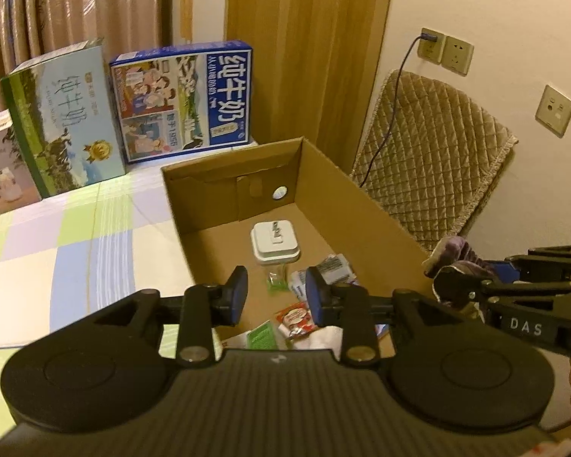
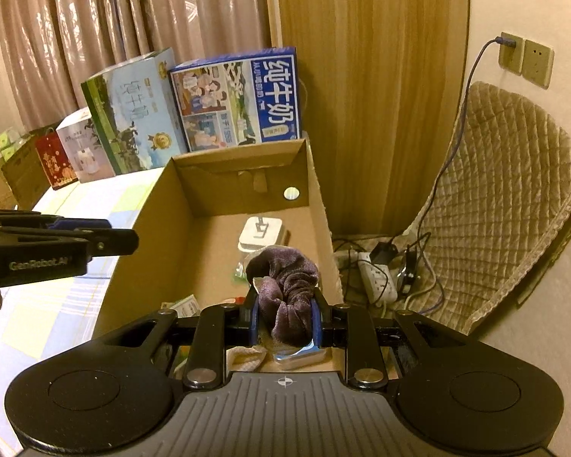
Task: Organize objects
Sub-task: 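Open both grippers to drop the scrunchie and candy into the box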
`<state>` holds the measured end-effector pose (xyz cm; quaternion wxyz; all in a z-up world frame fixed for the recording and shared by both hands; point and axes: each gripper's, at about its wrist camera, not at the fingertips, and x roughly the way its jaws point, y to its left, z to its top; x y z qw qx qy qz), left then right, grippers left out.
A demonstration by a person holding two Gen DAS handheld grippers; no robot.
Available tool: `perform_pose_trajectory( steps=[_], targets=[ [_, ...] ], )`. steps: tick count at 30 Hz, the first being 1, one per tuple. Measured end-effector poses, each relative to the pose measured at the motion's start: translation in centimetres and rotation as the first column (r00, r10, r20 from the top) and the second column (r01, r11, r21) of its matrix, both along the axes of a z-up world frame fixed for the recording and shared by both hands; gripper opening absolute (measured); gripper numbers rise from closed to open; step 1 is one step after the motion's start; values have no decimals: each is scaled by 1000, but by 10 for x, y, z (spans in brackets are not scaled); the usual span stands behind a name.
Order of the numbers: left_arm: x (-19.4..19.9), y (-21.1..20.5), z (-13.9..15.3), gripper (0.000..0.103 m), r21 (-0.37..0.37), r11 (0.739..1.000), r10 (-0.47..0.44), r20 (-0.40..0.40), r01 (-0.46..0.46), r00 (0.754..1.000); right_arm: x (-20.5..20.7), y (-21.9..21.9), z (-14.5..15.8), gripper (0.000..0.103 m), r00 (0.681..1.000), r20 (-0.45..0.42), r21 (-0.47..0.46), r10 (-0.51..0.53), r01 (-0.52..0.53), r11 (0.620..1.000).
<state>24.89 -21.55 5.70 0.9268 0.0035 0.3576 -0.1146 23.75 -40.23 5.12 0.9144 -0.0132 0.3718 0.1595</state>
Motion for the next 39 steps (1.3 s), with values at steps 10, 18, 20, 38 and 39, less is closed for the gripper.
perform_pose_trajectory(
  steps=[10,18,20,38,39],
  targets=[
    [-9,34,-3,37,-8,999,52,2,-52,999,10,22,3,22,1000,7,10,19,-19,1000],
    [-20,52,-4,65,-20,995,95,13,-95,995,24,23,4,85,999,33,85,13,-15,996],
    [-24,55,-4,69,-22,993,114,14,-114,993,20,20,5,85,999,36,82,4,-7,997],
    [-131,56,20,102,-23,980,199,76,-197,977,-84,-2,36,101,999,36,7,8,-8,1000],
    [-137,57,22,102,-19,979,206,84,-205,975,-91,-1,37,101,999,30,5,11,-11,1000]
  ],
)
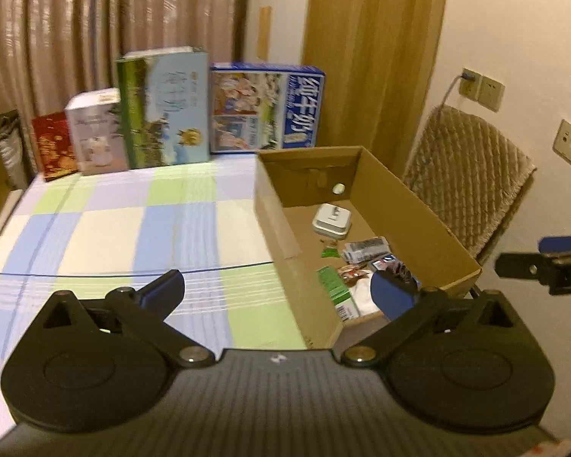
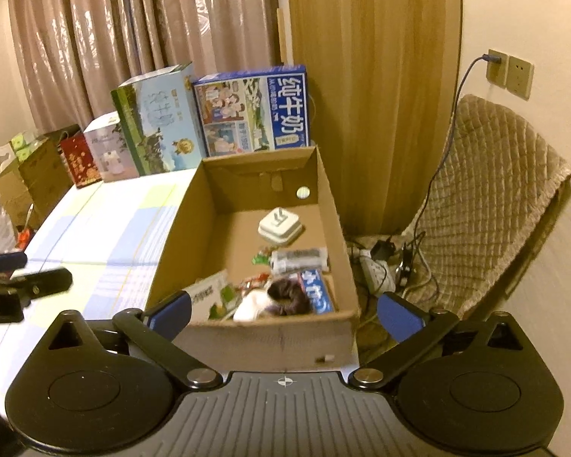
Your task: Organize objects
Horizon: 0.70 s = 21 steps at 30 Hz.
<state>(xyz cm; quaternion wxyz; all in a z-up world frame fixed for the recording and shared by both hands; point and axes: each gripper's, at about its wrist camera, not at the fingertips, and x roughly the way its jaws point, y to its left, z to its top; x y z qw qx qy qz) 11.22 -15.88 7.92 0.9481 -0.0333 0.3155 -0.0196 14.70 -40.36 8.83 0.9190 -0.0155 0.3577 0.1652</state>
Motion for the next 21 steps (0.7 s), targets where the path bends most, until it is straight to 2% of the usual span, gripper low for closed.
perform_pose_trajectory(
  steps=[5,11,21],
  targets=[
    [-30,8,8,102,-5,999,35,0,-35,999,-27,4,6,101,1000,-19,-11,6,-6,1000],
    [-58,8,12,102,2,998,63,-35,-63,997,-51,11,12,101,1000,-24,-16,17,-17,1000],
    [-100,11,9,102,20,995,102,-63,-101,993,-91,26,8,101,1000,-15,-28,17,-17,999]
  ],
)
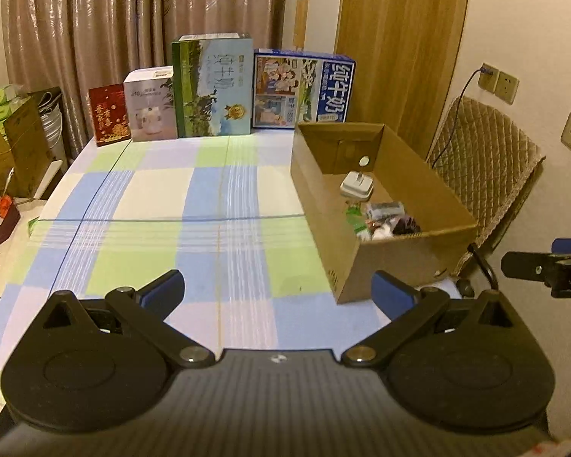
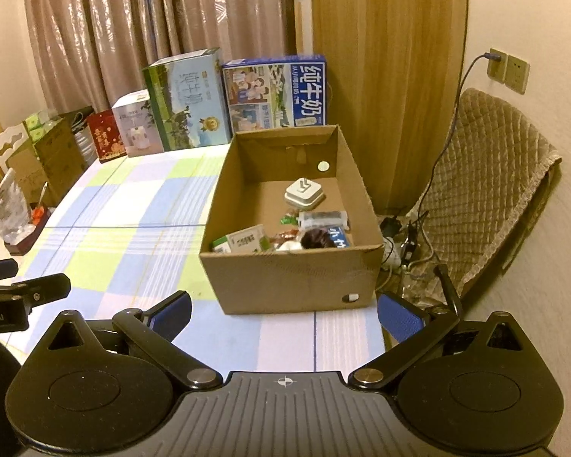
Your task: Organize objects
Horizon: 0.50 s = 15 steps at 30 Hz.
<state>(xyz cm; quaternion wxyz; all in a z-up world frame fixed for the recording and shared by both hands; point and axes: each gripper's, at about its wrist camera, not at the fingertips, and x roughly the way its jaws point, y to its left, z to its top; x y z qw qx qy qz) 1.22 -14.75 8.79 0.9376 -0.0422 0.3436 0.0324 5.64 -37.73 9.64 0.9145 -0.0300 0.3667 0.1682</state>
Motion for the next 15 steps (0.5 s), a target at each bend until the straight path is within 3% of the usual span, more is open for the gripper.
perform_pose_trajectory(
  steps=[15],
  targets=[
    [-35,-1,-16,102,-16,1000,10,-37,-10,999,-30,10,-17,101,1000,-20,-6,11,-11,1000]
  ],
)
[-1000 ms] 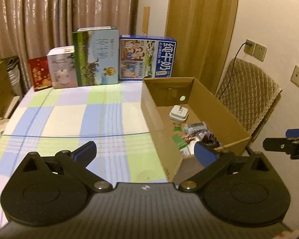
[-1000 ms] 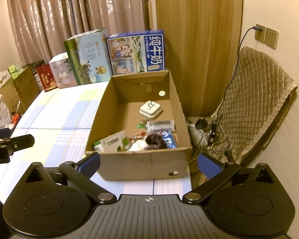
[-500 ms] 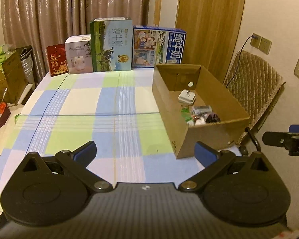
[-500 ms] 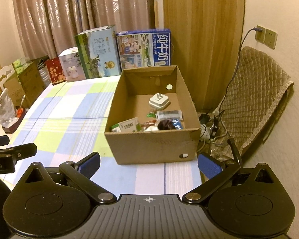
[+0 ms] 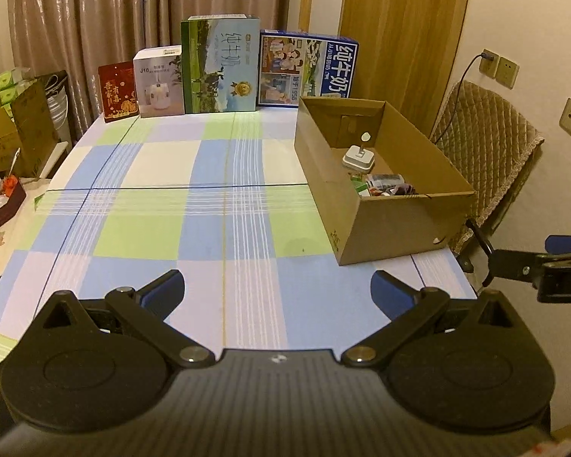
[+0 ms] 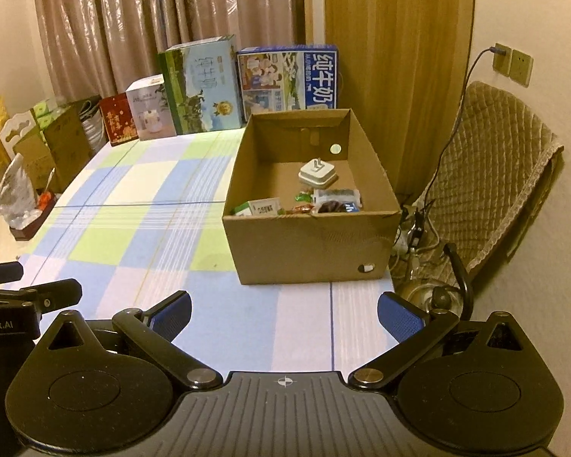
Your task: Organize objects
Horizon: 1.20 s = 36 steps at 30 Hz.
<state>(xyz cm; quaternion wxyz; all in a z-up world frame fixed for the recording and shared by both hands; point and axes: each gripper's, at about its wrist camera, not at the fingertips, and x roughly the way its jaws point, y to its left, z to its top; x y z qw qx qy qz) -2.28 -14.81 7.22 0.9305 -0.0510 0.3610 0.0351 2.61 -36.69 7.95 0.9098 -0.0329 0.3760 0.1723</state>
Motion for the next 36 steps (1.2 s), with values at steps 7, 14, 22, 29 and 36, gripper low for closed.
perform_pose_trajectory(
  steps=[7,14,22,29,36],
  targets=[
    [-1,-3,0,102,-16,1000,-16,7,16,1000,-5,3,-3,101,1000,1,-11,7,-7,1000],
    [-1,-4,-2,102,-24,1000,-13,3,13,1000,-6,5,-4,101,1000,-3,-8,7,-7,1000],
    [-2,-3,-1,102,-20,1000,-10,12,10,1000,-7,6,-2,101,1000,1,-5,6,-6,1000],
    [-2,-1,-1,102,-22,1000,-9,14,9,1000,-7,9,-1,101,1000,-1,-5,12,-12,1000],
    [-1,0,-1,102,-28,1000,-14,18,14,1000,-6,10,-1,101,1000,-1,-6,13,-13,1000]
  ],
)
